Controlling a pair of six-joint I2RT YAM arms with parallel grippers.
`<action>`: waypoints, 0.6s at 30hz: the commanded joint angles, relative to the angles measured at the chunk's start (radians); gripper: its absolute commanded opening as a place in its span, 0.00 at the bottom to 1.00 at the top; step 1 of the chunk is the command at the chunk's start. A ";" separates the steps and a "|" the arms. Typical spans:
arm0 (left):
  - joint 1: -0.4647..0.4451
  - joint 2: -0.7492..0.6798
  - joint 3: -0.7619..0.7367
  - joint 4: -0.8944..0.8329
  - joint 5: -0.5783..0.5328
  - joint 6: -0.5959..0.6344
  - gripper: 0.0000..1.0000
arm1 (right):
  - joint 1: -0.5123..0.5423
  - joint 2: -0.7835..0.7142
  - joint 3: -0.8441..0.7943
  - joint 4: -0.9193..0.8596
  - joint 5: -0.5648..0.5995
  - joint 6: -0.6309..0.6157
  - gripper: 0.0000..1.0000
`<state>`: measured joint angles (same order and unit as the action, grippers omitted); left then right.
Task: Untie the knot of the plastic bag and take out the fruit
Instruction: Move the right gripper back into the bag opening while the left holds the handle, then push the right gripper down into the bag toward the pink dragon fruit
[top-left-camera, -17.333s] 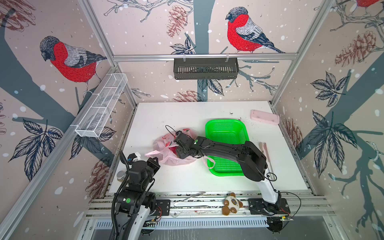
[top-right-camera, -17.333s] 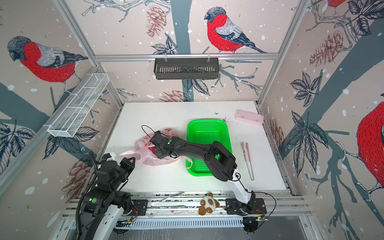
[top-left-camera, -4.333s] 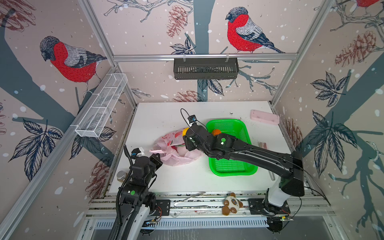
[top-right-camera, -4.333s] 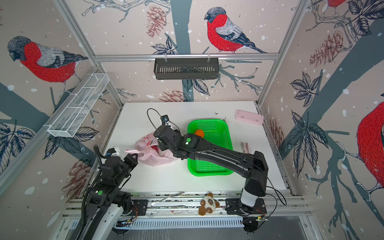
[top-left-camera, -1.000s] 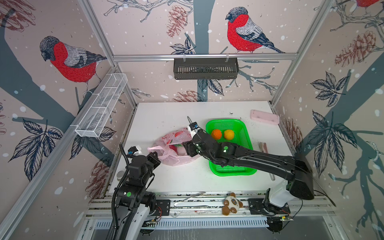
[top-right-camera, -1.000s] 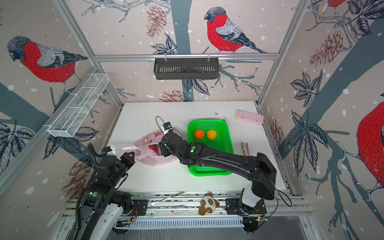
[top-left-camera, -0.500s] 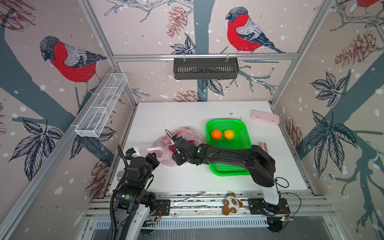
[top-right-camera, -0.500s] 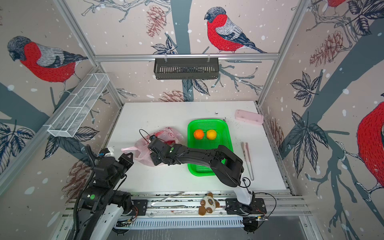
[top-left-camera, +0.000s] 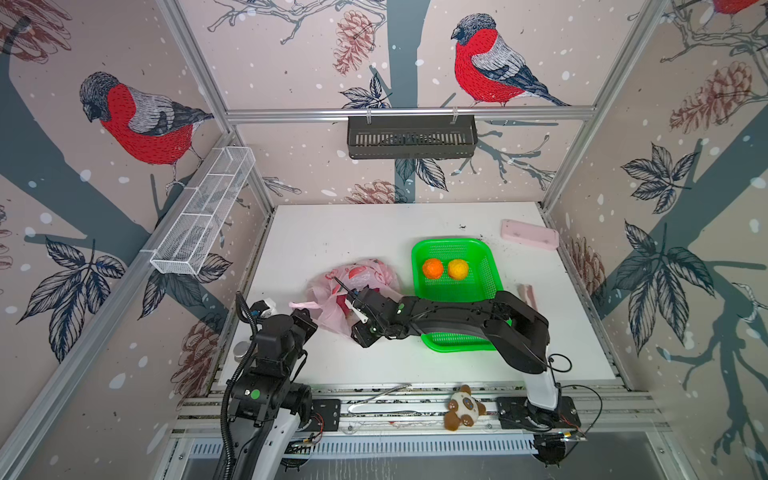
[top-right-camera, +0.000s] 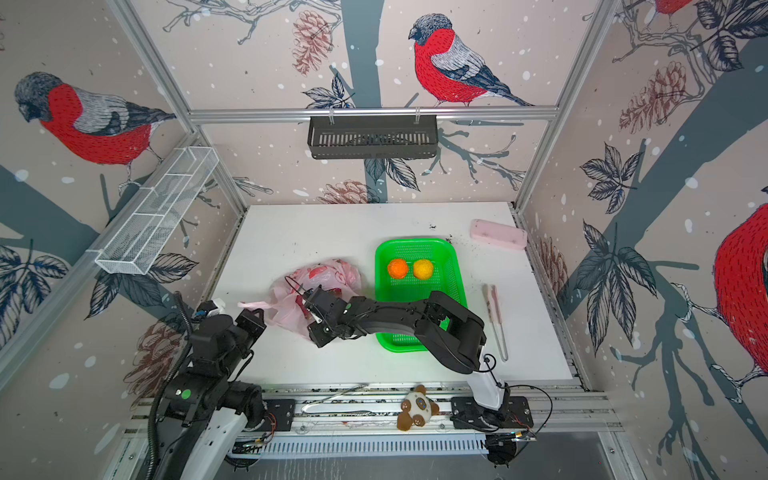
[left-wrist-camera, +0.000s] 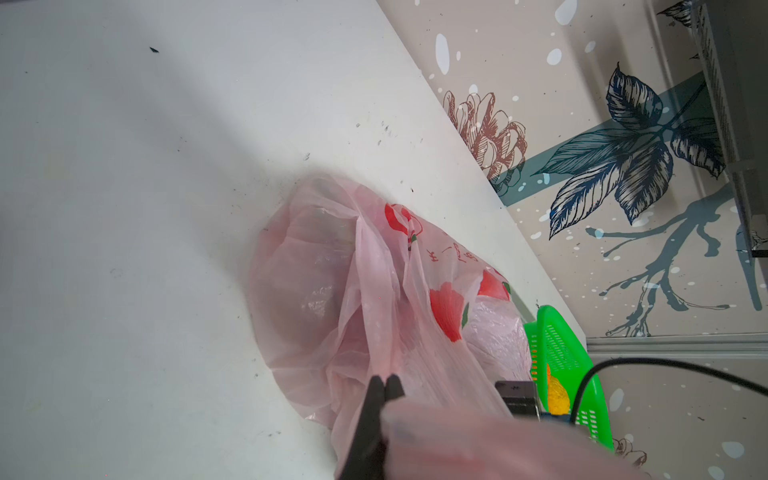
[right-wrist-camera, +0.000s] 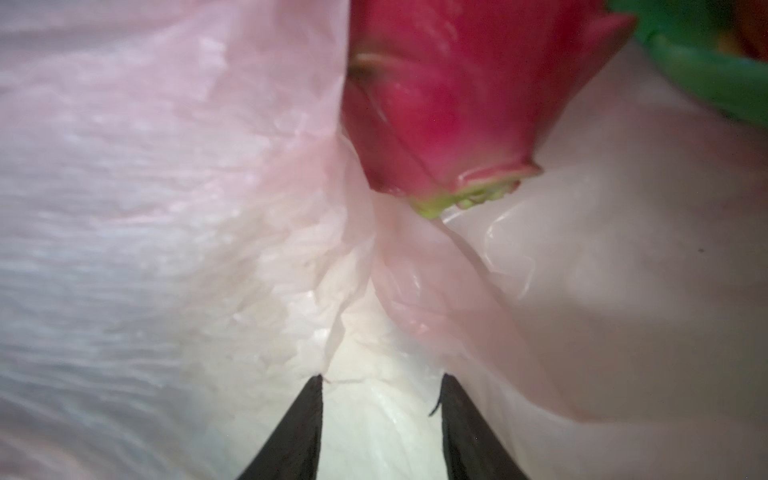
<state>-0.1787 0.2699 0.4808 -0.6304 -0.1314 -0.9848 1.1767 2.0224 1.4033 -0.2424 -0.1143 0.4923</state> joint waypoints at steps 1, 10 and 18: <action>0.002 -0.011 0.001 -0.030 -0.041 -0.036 0.00 | -0.002 -0.031 0.010 -0.009 0.103 0.015 0.48; 0.001 -0.043 -0.011 -0.059 -0.053 -0.071 0.00 | -0.012 0.010 0.115 0.016 0.233 0.041 0.52; 0.001 -0.045 0.052 -0.121 -0.066 -0.067 0.00 | -0.025 0.097 0.215 0.059 0.281 0.011 0.53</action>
<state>-0.1787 0.2283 0.5152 -0.7109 -0.1722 -1.0466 1.1545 2.1036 1.5898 -0.2230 0.1318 0.5198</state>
